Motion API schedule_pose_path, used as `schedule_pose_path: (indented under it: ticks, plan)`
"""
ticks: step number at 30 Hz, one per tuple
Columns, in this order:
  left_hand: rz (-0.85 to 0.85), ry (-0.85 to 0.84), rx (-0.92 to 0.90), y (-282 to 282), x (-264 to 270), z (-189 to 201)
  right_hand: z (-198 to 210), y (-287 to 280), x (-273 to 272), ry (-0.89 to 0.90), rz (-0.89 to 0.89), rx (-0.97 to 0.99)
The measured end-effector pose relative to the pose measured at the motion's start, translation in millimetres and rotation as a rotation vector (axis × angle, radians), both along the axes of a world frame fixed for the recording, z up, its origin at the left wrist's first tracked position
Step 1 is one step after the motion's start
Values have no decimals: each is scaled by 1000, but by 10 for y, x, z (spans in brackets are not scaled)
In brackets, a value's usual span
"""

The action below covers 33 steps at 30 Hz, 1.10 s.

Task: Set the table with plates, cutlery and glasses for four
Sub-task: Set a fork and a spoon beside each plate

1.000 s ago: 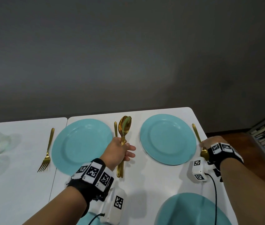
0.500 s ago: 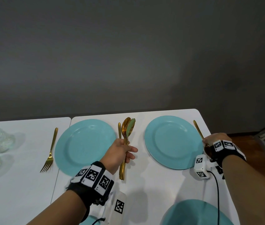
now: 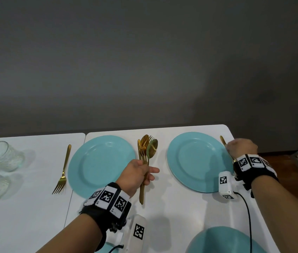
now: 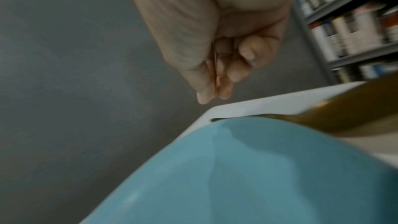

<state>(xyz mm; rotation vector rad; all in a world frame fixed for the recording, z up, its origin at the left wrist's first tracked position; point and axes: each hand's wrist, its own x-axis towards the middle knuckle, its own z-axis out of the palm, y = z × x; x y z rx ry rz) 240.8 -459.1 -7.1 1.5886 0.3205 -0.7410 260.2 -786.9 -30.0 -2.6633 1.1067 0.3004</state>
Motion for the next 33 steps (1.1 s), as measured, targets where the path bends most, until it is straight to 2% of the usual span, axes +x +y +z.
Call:
schedule_pose_path:
  ticks: [2,5,10,12,15,17,19,22,28,30,33]
  plan:
    - [-5,15,-7,4,-3,21,121,251,37,-279,70,113]
    - [-23,34,-35,36,-1,73,387,824,39,-433,352,239]
    - [-63,28,-136,98,-39,184,616,1709,-135,-347,930,288]
    - [-101,18,-150,141,-34,219,612,1897,-191,-305,1053,278]
    - [-150,7,-145,230,-29,258,636,2019,-230,-283,1130,238]
    - [-167,-8,-139,273,-44,280,650,2040,-261,-262,1103,213]
    - [-143,-23,-137,293,-70,291,649,2054,-296,-240,988,230]
    - [-70,-14,-211,280,-129,315,637,2066,-368,-228,712,488]
    - [-86,-61,-277,224,-411,424,646,2138,-712,-264,277,961]
    - [-102,-59,-287,231,-537,435,668,2158,-871,-284,190,1018]
    - [-96,-56,-275,270,-761,477,722,2170,-1123,-322,99,1004]
